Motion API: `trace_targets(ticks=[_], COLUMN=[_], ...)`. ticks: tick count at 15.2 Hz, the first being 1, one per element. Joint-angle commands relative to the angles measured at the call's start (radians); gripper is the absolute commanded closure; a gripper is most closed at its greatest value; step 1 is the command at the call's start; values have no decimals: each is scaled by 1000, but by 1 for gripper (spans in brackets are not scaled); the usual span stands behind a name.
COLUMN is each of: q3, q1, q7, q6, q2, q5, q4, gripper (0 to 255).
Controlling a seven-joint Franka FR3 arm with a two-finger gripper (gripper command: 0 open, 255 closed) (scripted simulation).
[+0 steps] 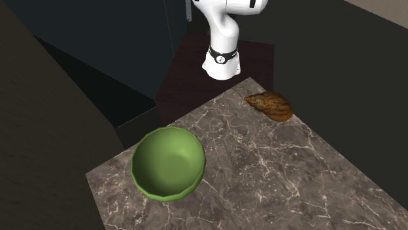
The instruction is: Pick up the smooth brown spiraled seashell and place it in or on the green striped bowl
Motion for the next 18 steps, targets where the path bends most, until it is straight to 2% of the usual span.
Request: trace_targets(ticks=[1, 18], q3=[0, 290], q1=[0, 288], q7=[0, -226], q6=[0, 369], q2=[0, 84], q5=[0, -64], q4=[0, -327], gripper=[0, 0])
